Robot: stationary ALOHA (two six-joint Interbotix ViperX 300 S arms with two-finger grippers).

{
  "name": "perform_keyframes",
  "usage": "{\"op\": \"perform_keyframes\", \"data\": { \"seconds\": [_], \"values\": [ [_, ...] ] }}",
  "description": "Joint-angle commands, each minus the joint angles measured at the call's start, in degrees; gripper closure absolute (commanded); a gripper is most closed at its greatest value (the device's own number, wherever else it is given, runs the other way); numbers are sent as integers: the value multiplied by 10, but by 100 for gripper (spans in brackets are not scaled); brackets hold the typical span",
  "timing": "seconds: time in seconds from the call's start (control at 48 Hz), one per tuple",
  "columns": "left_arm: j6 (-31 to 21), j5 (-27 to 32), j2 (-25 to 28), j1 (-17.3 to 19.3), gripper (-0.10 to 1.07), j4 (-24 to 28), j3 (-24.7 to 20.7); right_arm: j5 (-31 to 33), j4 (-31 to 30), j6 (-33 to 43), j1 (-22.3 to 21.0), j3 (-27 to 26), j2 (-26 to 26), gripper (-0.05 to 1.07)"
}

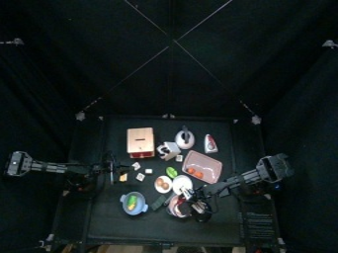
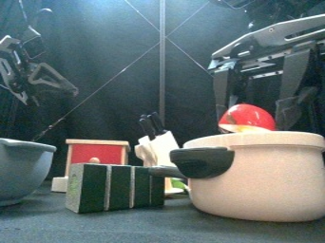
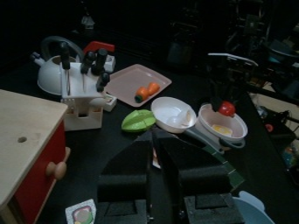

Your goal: Place apple half in pot

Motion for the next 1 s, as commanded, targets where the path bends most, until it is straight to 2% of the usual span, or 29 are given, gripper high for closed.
{"op": "perform_keyframes", "data": {
  "seconds": [0.0, 0.292, 0.458, 0.604, 0.708, 0.979],
  "values": [
    [0, -2, 2, 3, 48, 0, -5, 7, -24, -2, 8, -17, 2, 32],
    [0, -2, 2, 3, 48, 0, -5, 18, -72, -3, 13, -29, 15, 32],
    [0, -2, 2, 5, 48, 0, -3, 19, -73, -4, 24, -39, 19, 32],
    [0, -2, 2, 8, 48, 0, -3, 59, -67, -13, 29, -58, 28, 32],
    [0, -2, 2, 9, 48, 0, -3, 82, -59, -14, 25, -69, 29, 32],
    [0, -2, 2, 9, 48, 0, -2, 85, -35, -16, 8, -76, 22, 36]
  ]
}}
